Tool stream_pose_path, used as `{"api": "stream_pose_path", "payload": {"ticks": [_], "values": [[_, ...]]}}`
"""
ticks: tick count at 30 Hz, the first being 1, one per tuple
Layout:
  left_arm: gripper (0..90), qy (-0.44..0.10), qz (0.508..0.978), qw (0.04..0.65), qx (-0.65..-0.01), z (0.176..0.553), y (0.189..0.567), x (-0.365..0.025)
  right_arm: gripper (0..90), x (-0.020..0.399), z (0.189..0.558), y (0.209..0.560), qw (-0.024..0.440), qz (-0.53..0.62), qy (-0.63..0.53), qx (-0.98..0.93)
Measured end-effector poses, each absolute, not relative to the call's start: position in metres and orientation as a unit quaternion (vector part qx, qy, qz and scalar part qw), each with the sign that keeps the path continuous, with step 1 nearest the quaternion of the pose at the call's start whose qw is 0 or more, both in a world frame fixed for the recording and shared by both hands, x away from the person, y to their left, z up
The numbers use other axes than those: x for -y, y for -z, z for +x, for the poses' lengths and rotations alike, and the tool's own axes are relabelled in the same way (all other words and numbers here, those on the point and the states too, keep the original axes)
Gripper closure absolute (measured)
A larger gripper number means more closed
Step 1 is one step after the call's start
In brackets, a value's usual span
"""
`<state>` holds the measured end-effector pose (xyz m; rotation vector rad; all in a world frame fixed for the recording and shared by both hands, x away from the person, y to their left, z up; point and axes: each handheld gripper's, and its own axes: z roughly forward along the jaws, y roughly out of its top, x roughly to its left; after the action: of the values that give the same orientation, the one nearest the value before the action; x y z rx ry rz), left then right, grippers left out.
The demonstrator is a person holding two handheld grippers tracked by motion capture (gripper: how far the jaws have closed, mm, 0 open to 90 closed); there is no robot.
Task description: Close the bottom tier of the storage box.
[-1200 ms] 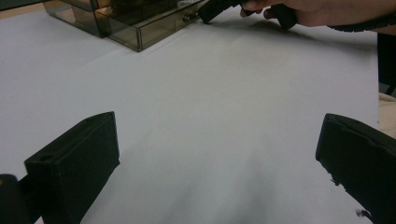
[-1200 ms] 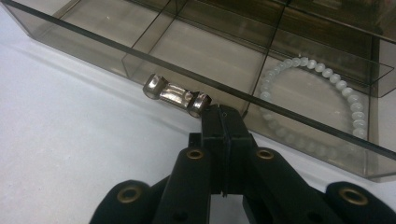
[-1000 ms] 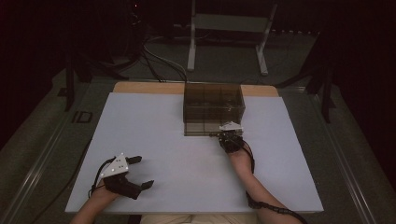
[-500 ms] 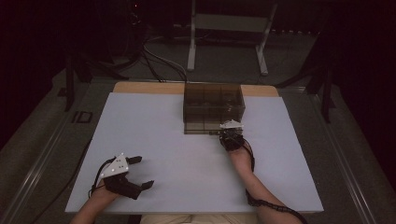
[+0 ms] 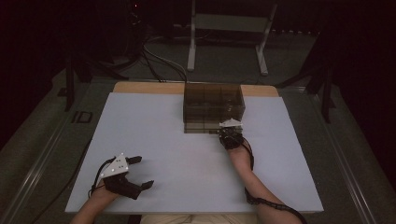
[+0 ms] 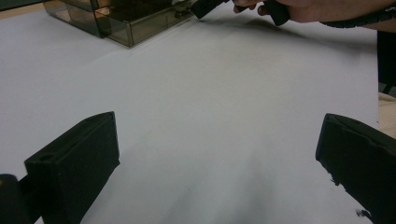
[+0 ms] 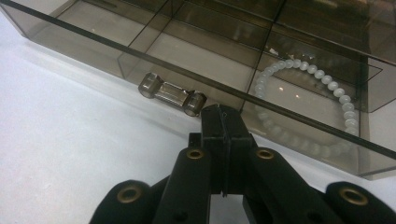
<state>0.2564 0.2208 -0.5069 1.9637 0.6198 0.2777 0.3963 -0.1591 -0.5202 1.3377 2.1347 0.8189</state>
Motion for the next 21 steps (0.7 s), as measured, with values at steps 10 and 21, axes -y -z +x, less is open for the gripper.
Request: {"api": "stream_pose_path", "payload": {"ticks": [10,21], "values": [[0.9,-0.115,0.815,0.507,-0.257,0.2566,0.5070,-0.2210,90.0,0.1577,0.4002,0.5202,0.243,0.493,-0.299,-0.780],[0.9,-0.115,0.815,0.506,-0.258,0.2567,0.5071,-0.2210,90.0,0.1568,0.4046,0.5202,0.243,0.493,-0.298,-0.781]]}}
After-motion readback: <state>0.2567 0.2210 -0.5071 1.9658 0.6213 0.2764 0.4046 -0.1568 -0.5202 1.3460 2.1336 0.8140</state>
